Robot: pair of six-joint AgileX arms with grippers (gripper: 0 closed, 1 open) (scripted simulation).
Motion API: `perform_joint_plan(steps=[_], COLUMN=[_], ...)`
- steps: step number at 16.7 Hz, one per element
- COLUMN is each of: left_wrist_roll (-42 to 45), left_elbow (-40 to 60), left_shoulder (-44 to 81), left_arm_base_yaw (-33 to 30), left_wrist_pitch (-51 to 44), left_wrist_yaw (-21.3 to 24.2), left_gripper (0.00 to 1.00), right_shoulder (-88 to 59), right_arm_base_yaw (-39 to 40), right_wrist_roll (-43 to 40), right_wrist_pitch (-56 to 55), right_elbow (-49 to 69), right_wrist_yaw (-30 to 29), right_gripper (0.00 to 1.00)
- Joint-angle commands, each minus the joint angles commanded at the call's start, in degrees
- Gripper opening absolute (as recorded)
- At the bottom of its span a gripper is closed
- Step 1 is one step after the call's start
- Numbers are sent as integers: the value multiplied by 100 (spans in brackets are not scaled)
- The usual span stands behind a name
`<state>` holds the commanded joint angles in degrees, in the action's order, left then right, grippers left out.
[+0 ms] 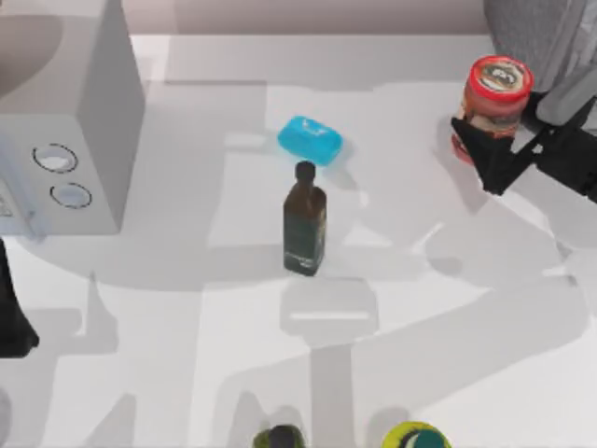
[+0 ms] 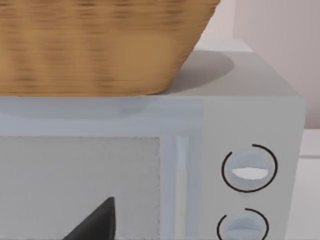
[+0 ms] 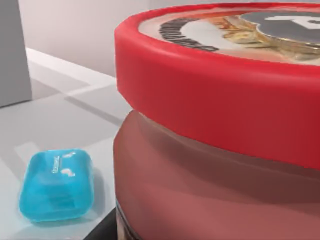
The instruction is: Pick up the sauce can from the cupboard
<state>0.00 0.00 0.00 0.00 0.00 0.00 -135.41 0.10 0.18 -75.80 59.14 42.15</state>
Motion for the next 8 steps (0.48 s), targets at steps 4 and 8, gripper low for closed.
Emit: perform_joint_plan(steps=[4, 8], left_wrist_roll=[0, 0], left_elbow=[0, 0], left_shoulder=[0, 0], left_arm_base_yaw=[0, 0], left_wrist_pitch=[0, 0], left_wrist_yaw=[0, 0], left_gripper=[100, 100], right_shoulder=[0, 0], right_arm_base_yaw=[0, 0], right_wrist_roll=[0, 0], right_wrist_pitch=[0, 0], right_elbow=[0, 0], right_wrist_yaw=[0, 0], right_gripper=[100, 100])
